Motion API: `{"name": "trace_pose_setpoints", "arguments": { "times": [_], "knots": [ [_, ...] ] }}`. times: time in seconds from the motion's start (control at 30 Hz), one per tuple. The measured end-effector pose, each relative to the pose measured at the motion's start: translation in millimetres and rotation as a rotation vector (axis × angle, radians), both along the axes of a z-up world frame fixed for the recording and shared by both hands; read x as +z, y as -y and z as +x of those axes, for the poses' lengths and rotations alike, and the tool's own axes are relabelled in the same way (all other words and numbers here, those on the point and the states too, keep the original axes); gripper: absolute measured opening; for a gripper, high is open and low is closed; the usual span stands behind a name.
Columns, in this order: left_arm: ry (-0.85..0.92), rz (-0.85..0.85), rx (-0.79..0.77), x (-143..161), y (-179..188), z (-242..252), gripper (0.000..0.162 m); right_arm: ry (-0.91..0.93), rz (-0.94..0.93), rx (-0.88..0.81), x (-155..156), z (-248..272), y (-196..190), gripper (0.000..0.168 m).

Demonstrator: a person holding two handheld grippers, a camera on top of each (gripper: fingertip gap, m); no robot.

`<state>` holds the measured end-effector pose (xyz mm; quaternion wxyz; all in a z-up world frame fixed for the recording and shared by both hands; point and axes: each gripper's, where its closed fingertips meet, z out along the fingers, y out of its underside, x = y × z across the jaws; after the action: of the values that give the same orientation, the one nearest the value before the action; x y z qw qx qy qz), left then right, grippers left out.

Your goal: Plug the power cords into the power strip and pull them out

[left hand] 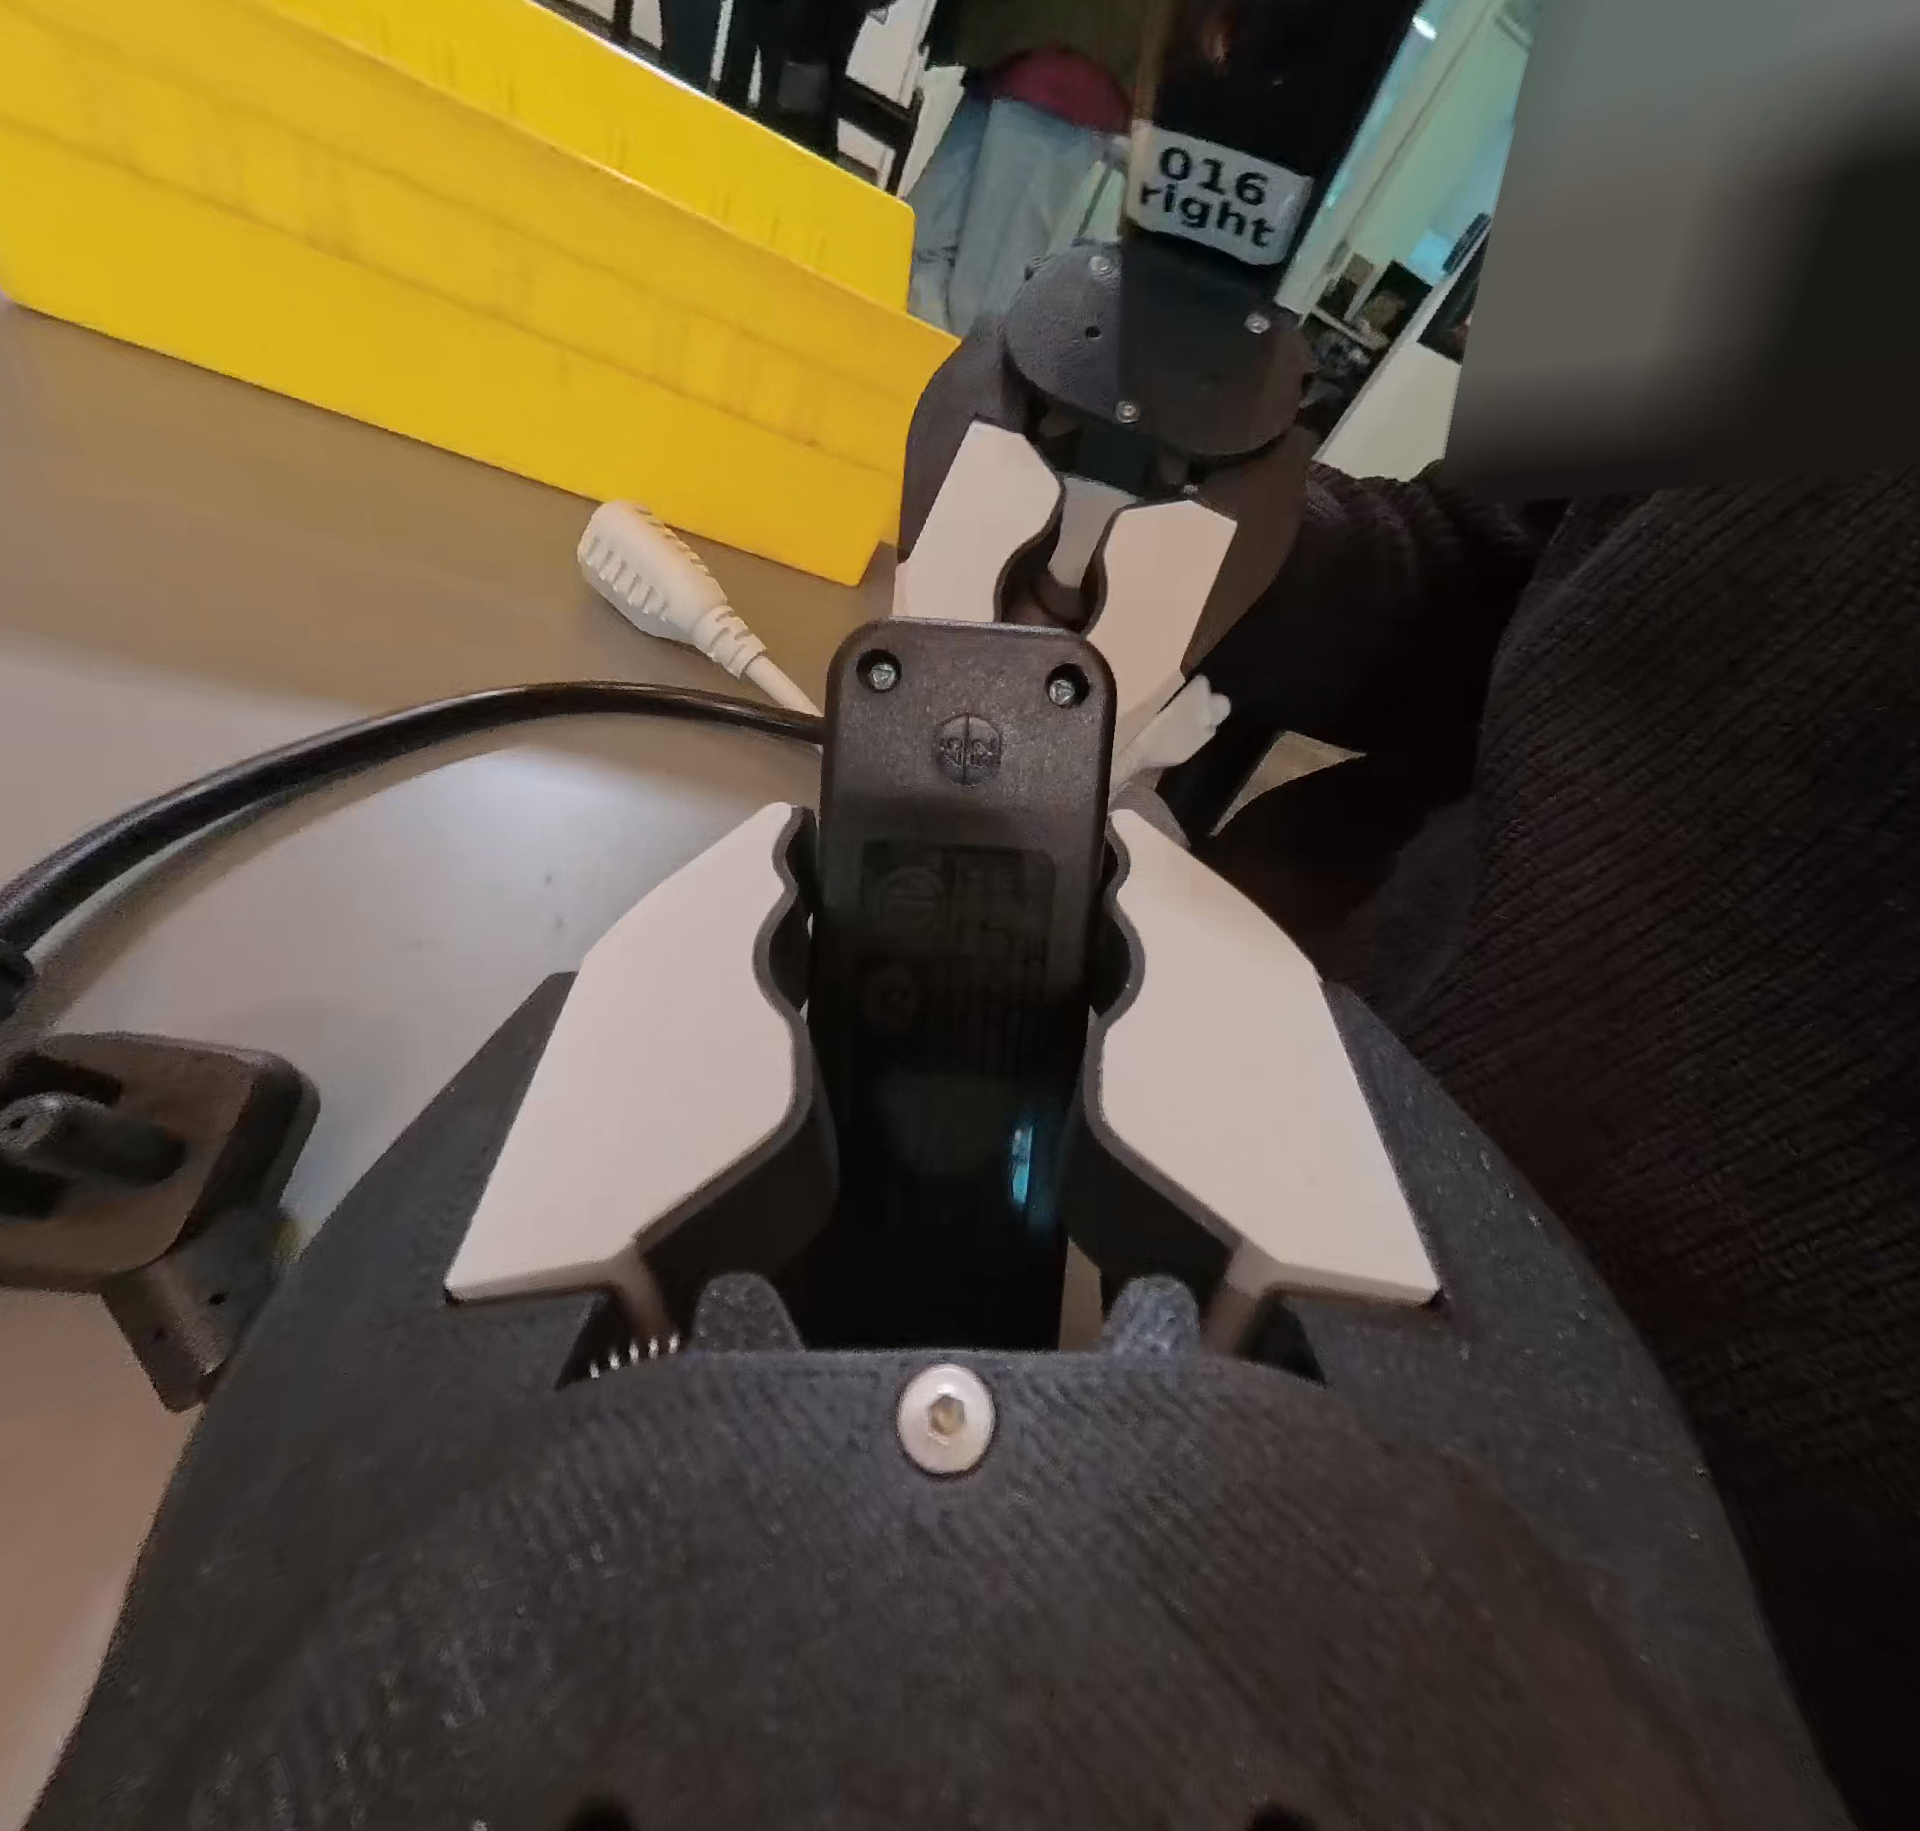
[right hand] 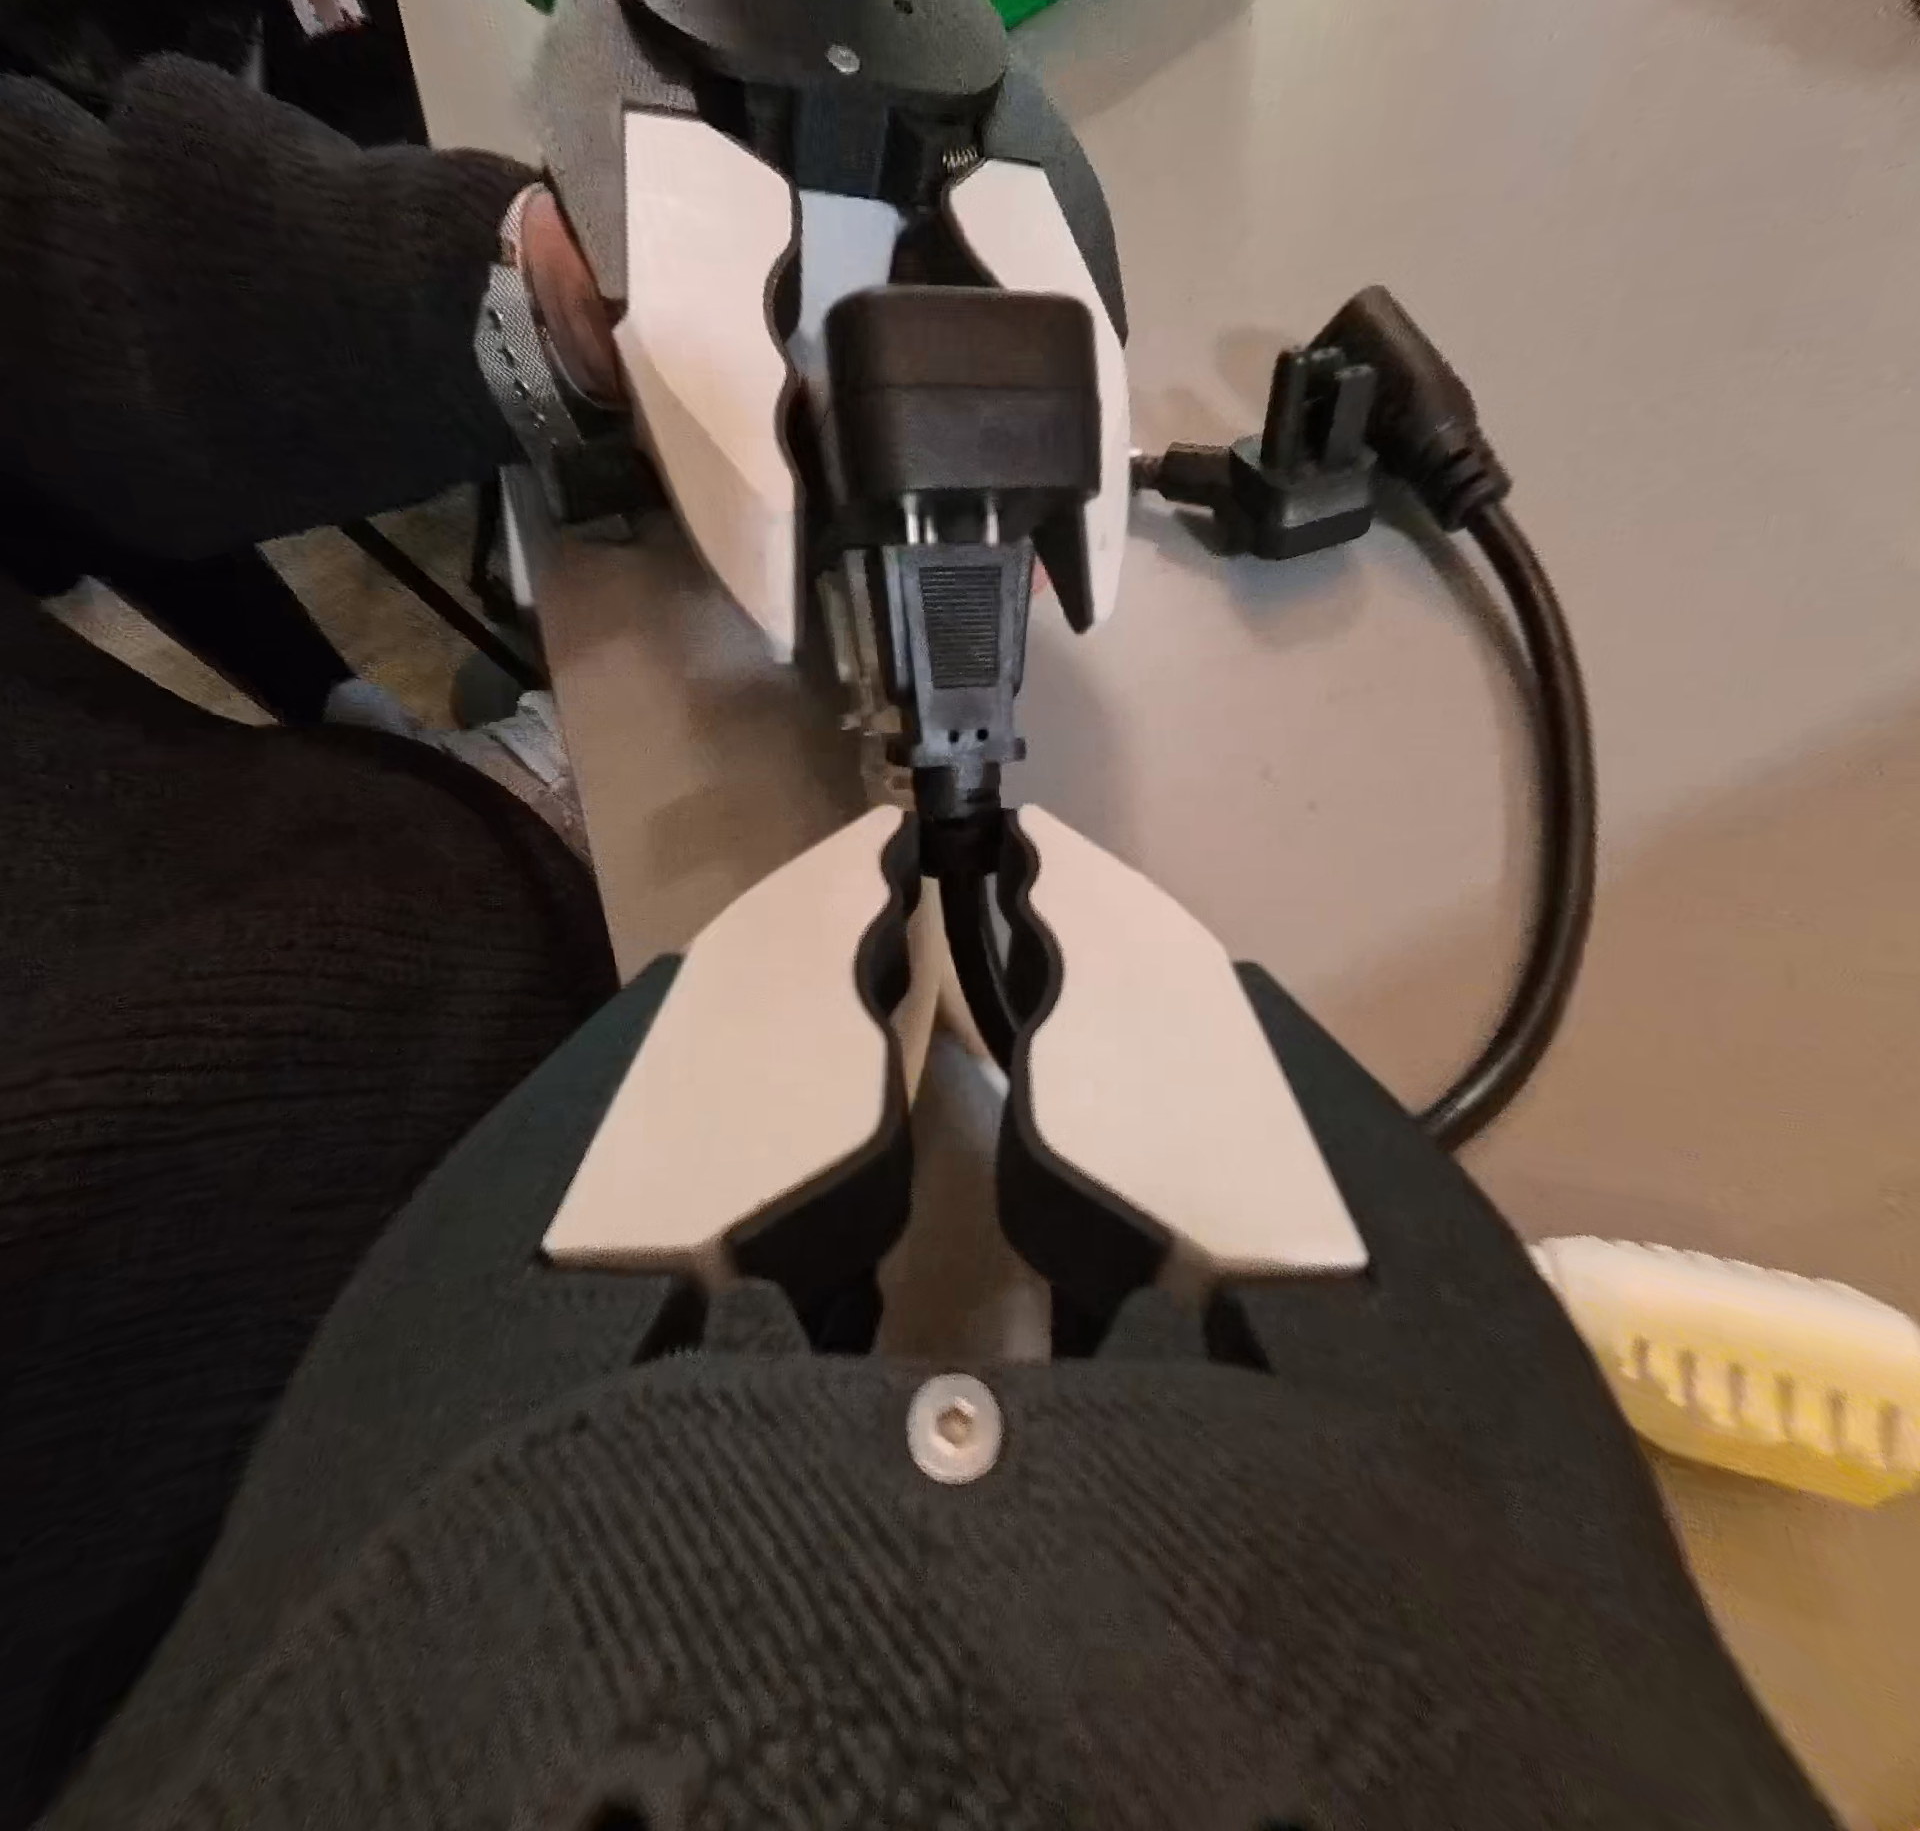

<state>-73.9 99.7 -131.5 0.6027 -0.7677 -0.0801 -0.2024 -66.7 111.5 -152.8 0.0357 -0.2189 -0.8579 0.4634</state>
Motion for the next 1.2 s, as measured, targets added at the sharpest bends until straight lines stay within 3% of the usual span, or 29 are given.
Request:
{"name": "trace_pose_setpoints", "arguments": {
  "times": [0.13, 0.27, 0.33, 0.43, 0.53, 0.6, 0.67, 0.77, 0.93, 1.0, 1.1, 1.2],
  "knots": [
    [-0.010, 0.065, -0.022, 8.9, 2.7, 2.9, 0.053, -0.004, -0.055, 0.011, 24.3, 0.0, -5.3, 0.015],
    [0.030, -0.039, -0.007, -5.4, -0.4, 0.4, 0.051, 0.092, -0.054, -0.003, -6.5, 2.3, 0.4, 0.016],
    [0.017, -0.024, -0.006, -3.4, 1.0, 0.5, 0.051, 0.025, 0.001, -0.001, -2.5, 1.4, 0.5, 0.015],
    [-0.015, 0.057, -0.024, 9.0, 5.0, 2.3, 0.053, 0.030, -0.094, 0.000, 25.5, 0.3, -4.0, 0.015],
    [0.000, 0.035, -0.011, 4.8, 2.4, 0.8, 0.053, 0.071, -0.111, -0.015, 14.6, 0.3, -4.2, 0.015],
    [0.016, -0.037, -0.013, -5.0, 1.8, -0.7, 0.051, 0.024, 0.000, -0.019, -5.8, 1.3, 0.9, 0.016],
    [-0.020, -0.026, -0.009, -3.1, 2.6, 0.9, 0.051, 0.003, 0.020, -0.006, -2.0, 2.1, 0.1, 0.015],
    [-0.031, 0.045, -0.024, 7.4, 4.0, 2.2, 0.053, 0.076, -0.110, 0.003, 22.3, 1.3, -6.7, 0.015],
    [-0.005, -0.047, -0.003, -5.7, 1.7, -0.1, 0.051, 0.018, 0.021, -0.010, -9.0, 1.8, -0.5, 0.015],
    [-0.012, -0.025, -0.003, -2.8, 3.4, 0.1, 0.051, -0.013, 0.034, -0.004, -4.0, 1.7, -0.5, 0.015],
    [-0.025, 0.056, -0.021, 9.4, 5.7, 1.8, 0.052, 0.072, -0.107, 0.006, 22.6, 2.0, -6.5, 0.015],
    [0.003, 0.028, -0.012, 3.9, 4.1, 0.1, 0.052, 0.069, -0.080, 0.000, 8.0, 2.7, -4.6, 0.015]
  ]
}}
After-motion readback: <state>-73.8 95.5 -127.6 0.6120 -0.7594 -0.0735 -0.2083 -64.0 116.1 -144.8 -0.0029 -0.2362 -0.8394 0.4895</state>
